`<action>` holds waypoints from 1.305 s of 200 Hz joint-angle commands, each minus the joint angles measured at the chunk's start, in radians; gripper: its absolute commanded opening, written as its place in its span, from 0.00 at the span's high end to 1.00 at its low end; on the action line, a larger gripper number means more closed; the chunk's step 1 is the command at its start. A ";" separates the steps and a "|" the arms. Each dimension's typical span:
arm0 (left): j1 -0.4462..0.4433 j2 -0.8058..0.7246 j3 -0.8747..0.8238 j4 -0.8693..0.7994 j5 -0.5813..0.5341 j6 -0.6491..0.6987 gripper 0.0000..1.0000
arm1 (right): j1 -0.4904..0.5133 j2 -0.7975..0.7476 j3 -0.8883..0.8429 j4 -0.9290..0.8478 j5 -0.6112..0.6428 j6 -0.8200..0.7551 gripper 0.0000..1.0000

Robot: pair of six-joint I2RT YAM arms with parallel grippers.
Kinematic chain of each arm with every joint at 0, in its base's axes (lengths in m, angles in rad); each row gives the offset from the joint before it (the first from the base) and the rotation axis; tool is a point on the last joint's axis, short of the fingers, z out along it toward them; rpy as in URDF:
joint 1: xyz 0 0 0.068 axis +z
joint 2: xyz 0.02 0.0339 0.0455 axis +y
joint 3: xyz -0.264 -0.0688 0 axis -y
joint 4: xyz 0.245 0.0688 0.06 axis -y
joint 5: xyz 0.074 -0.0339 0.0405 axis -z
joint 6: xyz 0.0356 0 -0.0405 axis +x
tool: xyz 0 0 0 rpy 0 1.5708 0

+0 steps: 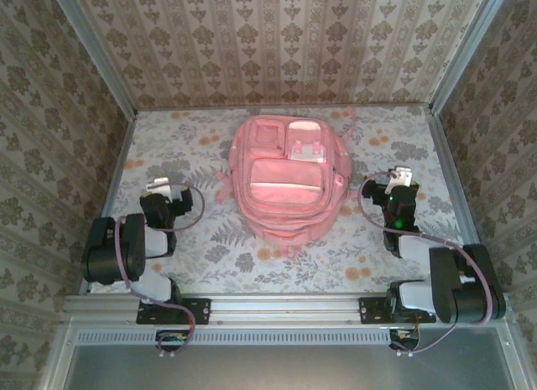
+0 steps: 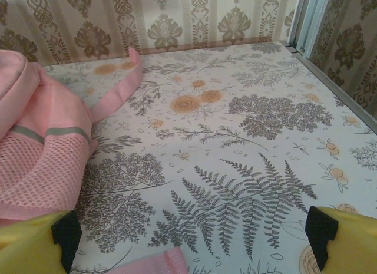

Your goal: Pack the student bag

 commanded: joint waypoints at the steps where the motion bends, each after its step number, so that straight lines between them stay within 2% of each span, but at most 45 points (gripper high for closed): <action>1: -0.002 -0.024 0.079 0.013 0.095 0.016 0.00 | -0.018 0.196 -0.075 0.395 -0.038 0.030 0.00; 5: -0.005 -0.017 0.097 -0.003 0.126 0.034 0.00 | -0.021 0.262 -0.083 0.491 -0.035 0.029 0.00; 10: -0.013 -0.015 0.119 -0.033 0.163 0.062 0.00 | -0.020 0.278 -0.073 0.503 -0.029 0.027 0.00; 26: -0.058 -0.023 0.169 -0.159 0.162 0.119 0.00 | -0.028 0.189 0.059 0.131 -0.104 0.017 0.00; 41: -0.060 -0.021 0.169 -0.156 0.153 0.120 0.00 | -0.021 0.220 0.163 -0.013 -0.239 -0.052 0.00; 45: -0.061 -0.023 0.170 -0.158 0.153 0.121 0.00 | -0.012 0.215 0.173 -0.042 -0.229 -0.057 0.00; 83: -0.050 -0.018 0.182 -0.175 0.121 0.091 0.00 | -0.012 0.217 0.163 -0.014 -0.225 -0.054 0.00; 98: -0.049 -0.018 0.179 -0.170 0.123 0.090 0.00 | -0.009 0.212 0.136 0.029 -0.164 -0.032 0.00; 115: -0.034 -0.018 0.168 -0.152 0.219 0.108 0.00 | -0.012 0.209 0.076 0.137 -0.111 -0.010 0.00; 123: -0.036 -0.021 0.158 -0.132 0.269 0.128 0.00 | -0.018 0.212 0.078 0.137 -0.163 -0.020 0.00; 135: -0.042 -0.023 0.146 -0.117 0.287 0.145 0.00 | -0.021 0.218 0.123 0.063 -0.407 -0.120 0.00; 140: -0.042 -0.023 0.147 -0.116 0.286 0.144 0.00 | -0.027 0.211 0.133 0.031 -0.431 -0.116 0.00; 152: -0.039 -0.021 0.149 -0.118 0.288 0.140 0.00 | -0.047 0.226 0.130 0.061 -0.433 -0.088 0.00; 160: -0.038 -0.021 0.156 -0.127 0.261 0.131 0.00 | -0.045 0.220 0.148 0.018 -0.414 -0.087 0.00; 174: -0.045 -0.018 0.184 -0.180 0.113 0.083 0.00 | -0.029 0.221 0.162 -0.008 -0.235 -0.038 0.00; 220: -0.052 -0.018 0.183 -0.177 0.098 0.087 0.00 | 0.007 0.218 0.161 -0.011 -0.165 -0.058 0.00; 261: -0.055 -0.020 0.180 -0.174 0.092 0.089 0.00 | 0.011 0.218 0.161 -0.011 -0.162 -0.062 0.00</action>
